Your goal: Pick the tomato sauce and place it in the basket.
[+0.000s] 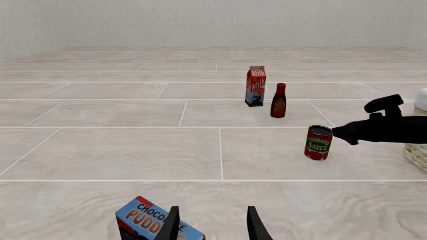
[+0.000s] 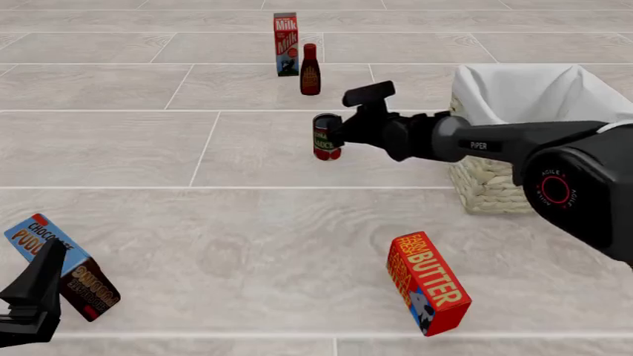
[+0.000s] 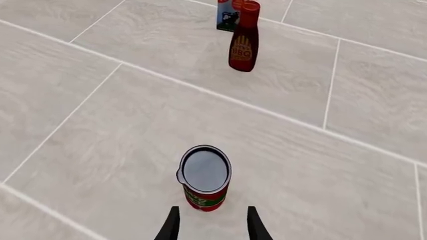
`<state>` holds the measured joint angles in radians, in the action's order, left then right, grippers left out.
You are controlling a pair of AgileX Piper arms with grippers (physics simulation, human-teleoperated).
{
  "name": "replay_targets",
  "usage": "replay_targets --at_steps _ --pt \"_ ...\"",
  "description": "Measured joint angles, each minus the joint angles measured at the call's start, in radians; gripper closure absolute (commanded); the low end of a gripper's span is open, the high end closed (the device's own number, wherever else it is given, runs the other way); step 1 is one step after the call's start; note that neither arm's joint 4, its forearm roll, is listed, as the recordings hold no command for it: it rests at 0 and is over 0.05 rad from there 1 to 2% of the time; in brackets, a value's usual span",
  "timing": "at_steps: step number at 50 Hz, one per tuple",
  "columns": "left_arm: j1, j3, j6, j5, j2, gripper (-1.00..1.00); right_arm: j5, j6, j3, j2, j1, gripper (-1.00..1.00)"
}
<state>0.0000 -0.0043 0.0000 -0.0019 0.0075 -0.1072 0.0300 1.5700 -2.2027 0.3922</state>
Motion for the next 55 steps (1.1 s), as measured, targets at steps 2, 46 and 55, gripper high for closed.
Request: replay_targets --at_steps 2,46,55 --pt "0.000 0.000 0.000 0.000 0.000 -1.00 0.003 0.001 0.006 -0.003 0.001 -1.00" --pt "0.000 0.000 0.000 0.000 0.000 -1.00 0.046 0.012 0.090 -0.046 0.009 -1.00" --pt "0.000 0.000 0.000 0.000 0.000 -1.00 0.049 0.015 0.094 -0.047 0.009 -1.00"
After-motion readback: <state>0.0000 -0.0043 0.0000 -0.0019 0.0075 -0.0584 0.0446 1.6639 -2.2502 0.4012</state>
